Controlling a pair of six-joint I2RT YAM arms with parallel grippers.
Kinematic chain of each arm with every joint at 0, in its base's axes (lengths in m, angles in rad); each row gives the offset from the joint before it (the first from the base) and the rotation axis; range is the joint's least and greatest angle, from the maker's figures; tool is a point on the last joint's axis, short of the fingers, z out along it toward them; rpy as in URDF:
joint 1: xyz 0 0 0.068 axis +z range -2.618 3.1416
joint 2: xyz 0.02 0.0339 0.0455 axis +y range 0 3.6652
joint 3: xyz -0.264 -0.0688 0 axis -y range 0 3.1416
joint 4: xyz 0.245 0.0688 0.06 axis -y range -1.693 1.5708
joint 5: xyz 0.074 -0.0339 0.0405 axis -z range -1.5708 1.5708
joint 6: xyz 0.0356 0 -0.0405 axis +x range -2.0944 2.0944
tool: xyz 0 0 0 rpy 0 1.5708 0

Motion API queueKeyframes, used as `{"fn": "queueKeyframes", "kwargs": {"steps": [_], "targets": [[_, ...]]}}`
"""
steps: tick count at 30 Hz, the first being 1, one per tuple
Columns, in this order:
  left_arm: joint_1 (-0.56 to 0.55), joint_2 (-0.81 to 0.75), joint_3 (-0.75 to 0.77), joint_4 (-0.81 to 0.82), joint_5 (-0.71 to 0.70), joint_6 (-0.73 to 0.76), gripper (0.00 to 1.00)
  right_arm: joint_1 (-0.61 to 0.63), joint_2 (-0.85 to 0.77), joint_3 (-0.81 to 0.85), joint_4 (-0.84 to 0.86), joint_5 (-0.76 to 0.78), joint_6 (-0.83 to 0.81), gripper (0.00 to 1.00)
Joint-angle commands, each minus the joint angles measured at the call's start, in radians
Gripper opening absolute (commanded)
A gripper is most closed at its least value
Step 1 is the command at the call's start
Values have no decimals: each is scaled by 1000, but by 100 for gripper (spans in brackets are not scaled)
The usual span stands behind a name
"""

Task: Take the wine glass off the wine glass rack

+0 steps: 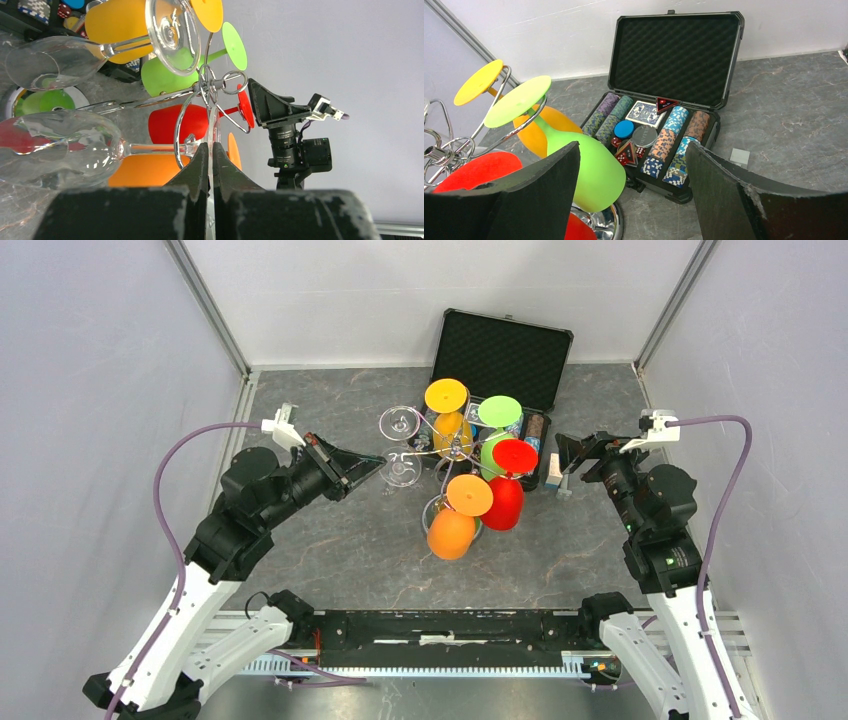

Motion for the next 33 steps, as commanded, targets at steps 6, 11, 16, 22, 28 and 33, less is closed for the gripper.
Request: {"fn": "queueKeyframes", "kwargs": {"steps": [6,11,16,22,28,33], "targets": [[-3,0,75,-9,-31,75,2,-3,2,14,16,-17,10,82],[-3,15,91,-4,-38,84,2,-2,1,12,17,-20,12,82],[-3,39,88,22,-43,86,2,-3,16,25,13,-68,7,82],[-3,71,90,68,-45,95,2,-3,27,31,9,-109,9,82],[-3,99,101,88,-31,100,2,-3,21,34,12,-139,7,82],[-3,113,109,102,9,93,2,-4,14,28,25,-173,6,83]]}}
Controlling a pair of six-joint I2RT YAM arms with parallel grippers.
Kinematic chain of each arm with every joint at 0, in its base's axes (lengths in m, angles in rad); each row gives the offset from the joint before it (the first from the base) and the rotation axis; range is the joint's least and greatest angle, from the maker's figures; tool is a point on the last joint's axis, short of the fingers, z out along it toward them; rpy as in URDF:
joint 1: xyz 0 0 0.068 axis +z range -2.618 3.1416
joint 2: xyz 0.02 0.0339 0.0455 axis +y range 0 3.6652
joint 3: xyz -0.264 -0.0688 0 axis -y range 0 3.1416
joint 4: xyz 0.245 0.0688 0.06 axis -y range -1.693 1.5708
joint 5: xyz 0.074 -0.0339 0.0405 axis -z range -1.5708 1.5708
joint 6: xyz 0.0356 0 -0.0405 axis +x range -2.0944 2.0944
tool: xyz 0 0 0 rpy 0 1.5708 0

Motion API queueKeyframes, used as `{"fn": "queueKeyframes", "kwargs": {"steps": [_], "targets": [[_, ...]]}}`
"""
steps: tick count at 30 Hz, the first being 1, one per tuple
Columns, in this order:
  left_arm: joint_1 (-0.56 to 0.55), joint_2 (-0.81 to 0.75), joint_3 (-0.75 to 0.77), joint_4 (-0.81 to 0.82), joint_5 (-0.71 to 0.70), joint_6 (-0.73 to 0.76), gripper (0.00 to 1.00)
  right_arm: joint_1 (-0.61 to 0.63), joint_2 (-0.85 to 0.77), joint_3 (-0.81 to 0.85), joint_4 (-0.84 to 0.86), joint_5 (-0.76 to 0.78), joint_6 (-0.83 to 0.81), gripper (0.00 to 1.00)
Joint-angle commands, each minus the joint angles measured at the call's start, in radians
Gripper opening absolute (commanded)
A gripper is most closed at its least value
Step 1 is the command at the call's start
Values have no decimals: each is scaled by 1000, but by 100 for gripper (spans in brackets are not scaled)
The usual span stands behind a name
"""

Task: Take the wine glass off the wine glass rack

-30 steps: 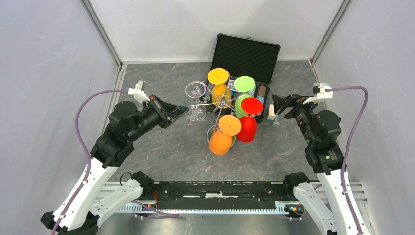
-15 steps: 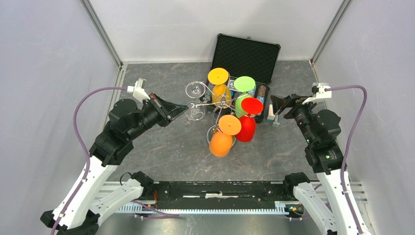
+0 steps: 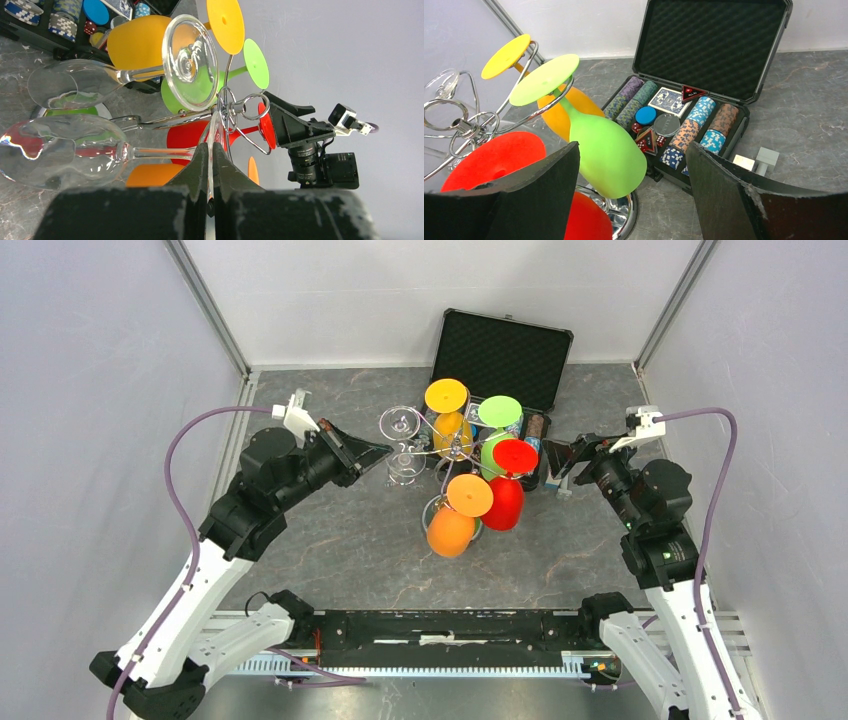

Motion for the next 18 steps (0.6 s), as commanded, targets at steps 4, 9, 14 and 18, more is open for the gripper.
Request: {"fn": "queueKeyframes", "kwargs": {"steps": [4,9,14,18], "targets": [[-3,25,74,112,103,27,2,-2,-16,26,44,-76,7,83],[-3,37,74,125,154,12,2,-3,-24,23,65,-115,17,83],[-3,39,64,142,191,-6,2,-2,-35,18,93,-165,27,83],[-4,41,23,201,234,-58,2,-2,-42,4,134,-219,40,84]]}}
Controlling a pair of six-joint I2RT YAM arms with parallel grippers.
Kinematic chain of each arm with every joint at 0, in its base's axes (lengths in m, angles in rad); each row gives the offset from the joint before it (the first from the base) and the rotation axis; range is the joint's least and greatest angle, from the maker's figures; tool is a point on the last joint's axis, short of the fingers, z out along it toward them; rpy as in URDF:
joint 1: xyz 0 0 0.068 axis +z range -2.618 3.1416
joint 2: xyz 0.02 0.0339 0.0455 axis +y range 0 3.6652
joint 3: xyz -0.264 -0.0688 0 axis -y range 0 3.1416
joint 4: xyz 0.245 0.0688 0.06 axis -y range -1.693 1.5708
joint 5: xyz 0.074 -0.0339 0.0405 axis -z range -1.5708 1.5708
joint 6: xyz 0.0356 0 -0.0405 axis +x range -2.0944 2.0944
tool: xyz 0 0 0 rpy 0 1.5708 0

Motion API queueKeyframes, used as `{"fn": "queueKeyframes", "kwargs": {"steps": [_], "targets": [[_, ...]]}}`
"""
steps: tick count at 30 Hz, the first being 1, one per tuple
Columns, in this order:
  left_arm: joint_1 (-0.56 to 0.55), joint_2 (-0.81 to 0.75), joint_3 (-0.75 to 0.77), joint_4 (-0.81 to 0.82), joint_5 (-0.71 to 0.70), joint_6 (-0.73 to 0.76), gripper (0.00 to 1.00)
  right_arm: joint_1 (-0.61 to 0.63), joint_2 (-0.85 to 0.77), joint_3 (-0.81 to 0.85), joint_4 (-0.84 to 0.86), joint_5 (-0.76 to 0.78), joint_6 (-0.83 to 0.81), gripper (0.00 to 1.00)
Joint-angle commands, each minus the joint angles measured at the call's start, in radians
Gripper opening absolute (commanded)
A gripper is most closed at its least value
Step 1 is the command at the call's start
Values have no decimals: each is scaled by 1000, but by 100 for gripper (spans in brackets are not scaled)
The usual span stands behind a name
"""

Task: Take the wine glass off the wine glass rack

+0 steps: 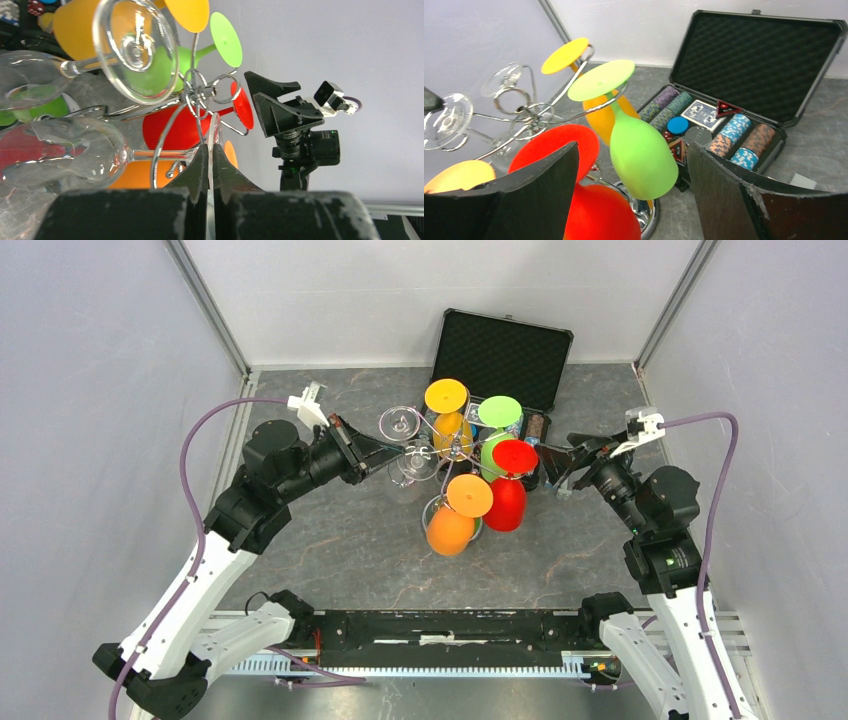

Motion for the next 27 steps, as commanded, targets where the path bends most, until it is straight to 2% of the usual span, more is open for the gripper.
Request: {"fn": "queueKeyframes", "kwargs": {"steps": [1,10,15,21,25,27], "targets": [[-4,-6,-5,144,79,-55,2,-3,-14,2,91,-81,22,84],[-5,-42,-40,139,86,-74,2,-3,-15,-2,108,-107,30,84],[-5,-57,-60,137,93,-86,2,-2,-18,-25,196,-288,14,83],[-7,-77,-60,122,95,-105,2,-3,-43,-68,304,-393,26,85],[-14,-98,-79,121,95,-122,2,-2,-63,-122,451,-491,74,92],[-16,-107,-89,122,95,-128,2,-2,-71,-172,619,-565,138,94]]}}
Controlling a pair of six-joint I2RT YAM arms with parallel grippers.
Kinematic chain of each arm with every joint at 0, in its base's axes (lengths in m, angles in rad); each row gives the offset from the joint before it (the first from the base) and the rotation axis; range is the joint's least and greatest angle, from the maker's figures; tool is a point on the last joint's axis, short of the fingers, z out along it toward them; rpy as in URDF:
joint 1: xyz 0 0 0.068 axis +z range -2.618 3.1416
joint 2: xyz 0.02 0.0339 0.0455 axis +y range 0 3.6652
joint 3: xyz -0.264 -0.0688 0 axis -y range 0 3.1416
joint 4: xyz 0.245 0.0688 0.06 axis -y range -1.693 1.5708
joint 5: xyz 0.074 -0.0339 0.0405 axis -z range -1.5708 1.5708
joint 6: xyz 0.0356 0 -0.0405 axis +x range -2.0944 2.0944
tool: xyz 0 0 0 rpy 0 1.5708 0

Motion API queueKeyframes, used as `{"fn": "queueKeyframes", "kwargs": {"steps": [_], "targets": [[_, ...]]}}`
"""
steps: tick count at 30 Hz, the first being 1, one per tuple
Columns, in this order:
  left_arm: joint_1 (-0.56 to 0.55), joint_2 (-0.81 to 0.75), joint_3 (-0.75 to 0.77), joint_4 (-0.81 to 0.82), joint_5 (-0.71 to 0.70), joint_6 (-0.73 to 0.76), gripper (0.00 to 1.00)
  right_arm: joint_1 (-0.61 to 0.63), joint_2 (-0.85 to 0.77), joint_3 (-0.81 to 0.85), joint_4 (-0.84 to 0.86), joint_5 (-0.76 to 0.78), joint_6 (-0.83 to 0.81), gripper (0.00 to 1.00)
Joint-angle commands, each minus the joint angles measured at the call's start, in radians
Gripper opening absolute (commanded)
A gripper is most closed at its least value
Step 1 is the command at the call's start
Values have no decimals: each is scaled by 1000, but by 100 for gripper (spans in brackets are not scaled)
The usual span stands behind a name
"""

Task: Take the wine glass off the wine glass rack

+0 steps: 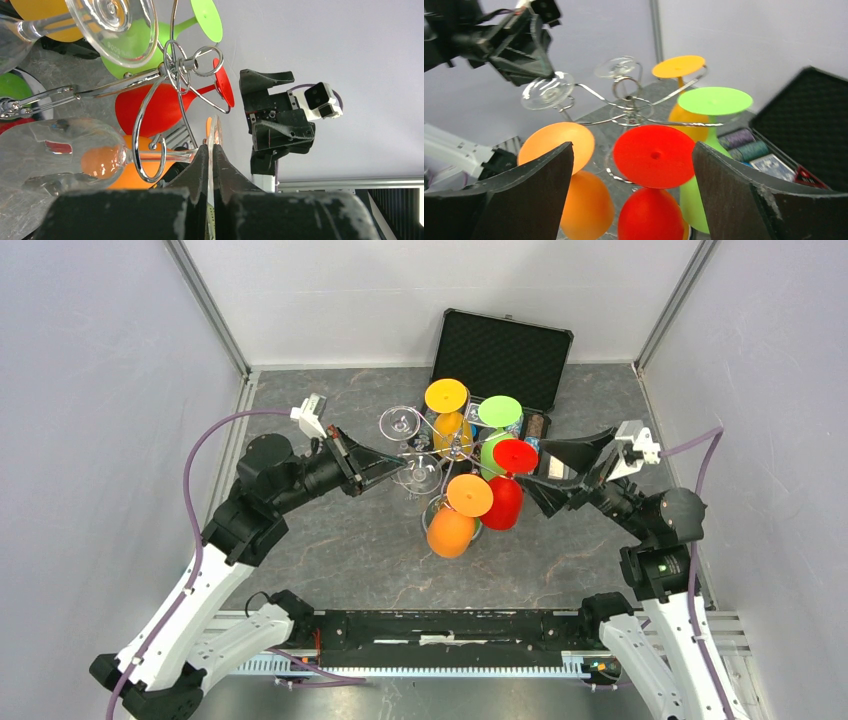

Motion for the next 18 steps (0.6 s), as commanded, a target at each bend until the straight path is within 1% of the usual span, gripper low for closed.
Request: {"fn": "queueKeyframes", "kwargs": {"steps": [1,4,6,10,12,13,16,18], "targets": [[-7,-40,-13,59,24,-49,2,-2,-19,-82,355,-190,126,95],[-9,-53,-19,43,26,-57,2,-1,-7,-121,562,-259,253,95],[-9,-61,-19,38,28,-64,2,1,6,-132,641,-275,305,95],[-10,-82,-23,29,28,-71,2,24,37,-120,680,-276,353,93],[-10,-94,-29,29,29,-79,2,54,50,-98,634,-252,340,93],[-11,-97,-30,24,26,-82,2,77,63,-79,574,-234,311,93],[-10,-109,-28,5,19,-79,2,152,111,25,320,-128,166,93],[-11,-116,-25,-1,16,-79,2,212,143,84,199,-64,87,91]]}}
